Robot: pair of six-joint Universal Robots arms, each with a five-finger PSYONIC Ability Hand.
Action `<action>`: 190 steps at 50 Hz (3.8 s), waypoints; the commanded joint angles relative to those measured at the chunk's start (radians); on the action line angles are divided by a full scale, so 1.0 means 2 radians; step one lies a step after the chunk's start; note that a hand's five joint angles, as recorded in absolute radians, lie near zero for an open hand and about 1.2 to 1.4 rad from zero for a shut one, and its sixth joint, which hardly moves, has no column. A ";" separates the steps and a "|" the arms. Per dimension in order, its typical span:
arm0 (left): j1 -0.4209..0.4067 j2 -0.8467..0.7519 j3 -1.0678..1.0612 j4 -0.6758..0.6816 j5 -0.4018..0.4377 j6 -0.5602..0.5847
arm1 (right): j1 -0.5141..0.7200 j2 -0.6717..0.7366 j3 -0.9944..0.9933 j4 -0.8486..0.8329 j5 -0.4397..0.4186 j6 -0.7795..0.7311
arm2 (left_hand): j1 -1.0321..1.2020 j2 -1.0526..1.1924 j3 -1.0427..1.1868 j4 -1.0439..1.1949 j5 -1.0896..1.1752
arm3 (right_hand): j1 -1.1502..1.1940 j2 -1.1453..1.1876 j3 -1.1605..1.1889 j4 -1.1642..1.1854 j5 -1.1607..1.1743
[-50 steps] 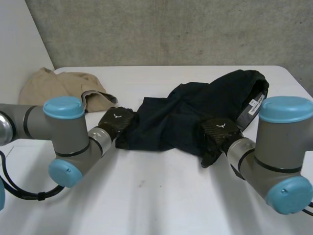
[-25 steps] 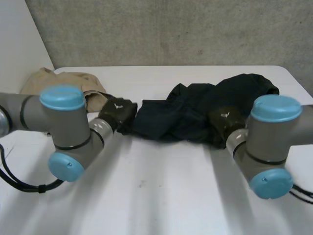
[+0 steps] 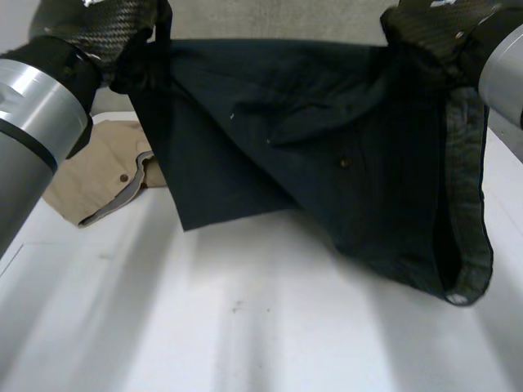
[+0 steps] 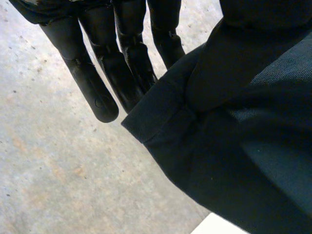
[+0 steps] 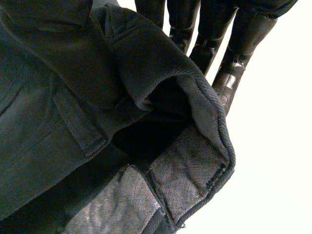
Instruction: Fold the laundry.
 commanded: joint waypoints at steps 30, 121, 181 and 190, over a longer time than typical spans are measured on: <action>0.007 -0.193 0.106 0.263 -0.056 0.050 | -0.030 0.168 -0.111 -0.309 -0.022 0.127 | 0.134 0.100 0.104 0.100 0.115 | 0.207 0.111 0.129 0.100 0.122; -0.017 -0.205 -0.067 0.105 -0.053 0.053 | -0.079 0.151 0.379 -0.328 -0.023 0.236 | 0.134 0.100 0.104 0.100 0.115 | -0.151 -0.246 -0.228 -0.258 -0.236; -0.075 -0.318 0.063 0.065 -0.058 0.189 | -0.109 0.072 0.288 -0.143 -0.062 -0.016 | 0.134 0.100 0.104 0.100 0.115 | 0.207 0.111 0.129 0.100 0.122; -0.053 -0.461 0.231 0.174 -0.053 0.192 | -0.086 0.199 0.163 -0.223 0.042 -0.012 | 0.134 0.100 0.104 0.100 0.115 | 0.207 0.111 0.129 0.100 0.122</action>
